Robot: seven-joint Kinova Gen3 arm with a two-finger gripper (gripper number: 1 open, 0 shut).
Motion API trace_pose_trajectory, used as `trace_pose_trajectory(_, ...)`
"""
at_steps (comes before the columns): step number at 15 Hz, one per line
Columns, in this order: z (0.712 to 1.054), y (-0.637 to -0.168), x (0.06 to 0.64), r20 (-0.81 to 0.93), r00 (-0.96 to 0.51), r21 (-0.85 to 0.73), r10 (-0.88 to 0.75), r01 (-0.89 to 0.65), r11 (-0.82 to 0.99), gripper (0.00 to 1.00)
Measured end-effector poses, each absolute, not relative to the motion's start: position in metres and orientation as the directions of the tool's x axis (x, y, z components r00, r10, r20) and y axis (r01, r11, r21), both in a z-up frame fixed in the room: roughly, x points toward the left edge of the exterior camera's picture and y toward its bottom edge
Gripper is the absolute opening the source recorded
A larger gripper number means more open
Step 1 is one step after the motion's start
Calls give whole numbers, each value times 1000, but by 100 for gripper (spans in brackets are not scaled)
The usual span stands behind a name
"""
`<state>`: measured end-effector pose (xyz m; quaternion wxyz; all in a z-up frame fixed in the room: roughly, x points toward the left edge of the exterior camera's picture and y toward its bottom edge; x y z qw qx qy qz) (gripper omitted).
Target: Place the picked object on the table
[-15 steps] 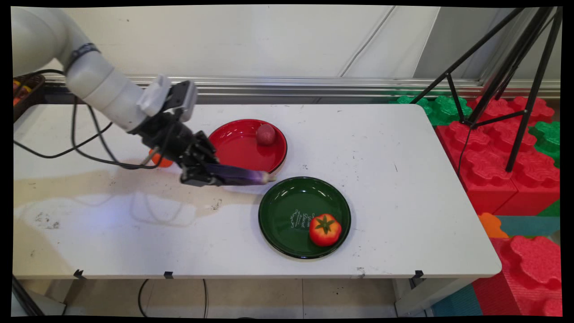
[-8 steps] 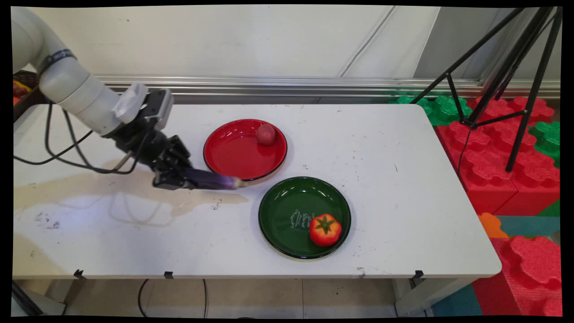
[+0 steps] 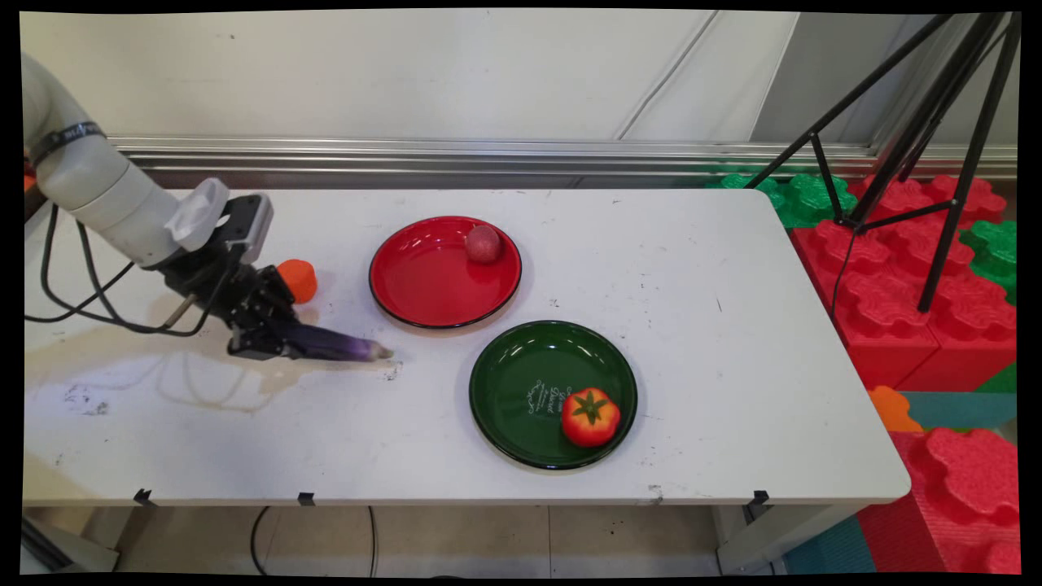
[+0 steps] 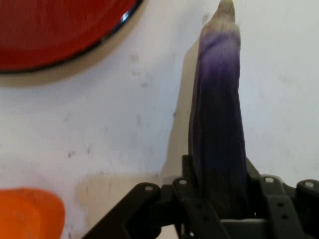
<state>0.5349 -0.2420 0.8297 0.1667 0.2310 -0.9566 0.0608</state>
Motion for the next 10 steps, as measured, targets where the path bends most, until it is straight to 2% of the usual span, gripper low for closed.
trace_pose_trajectory(6, 813, -239, 557, 327, -838, -44, -437, -475, 879, 0)
trace_pose_trajectory(7, 812, -239, 559, 328, -837, -45, -439, -477, 878, 100)
trace_pose_trajectory(10, 807, -239, 568, 333, -829, -48, -450, -491, 870, 100)
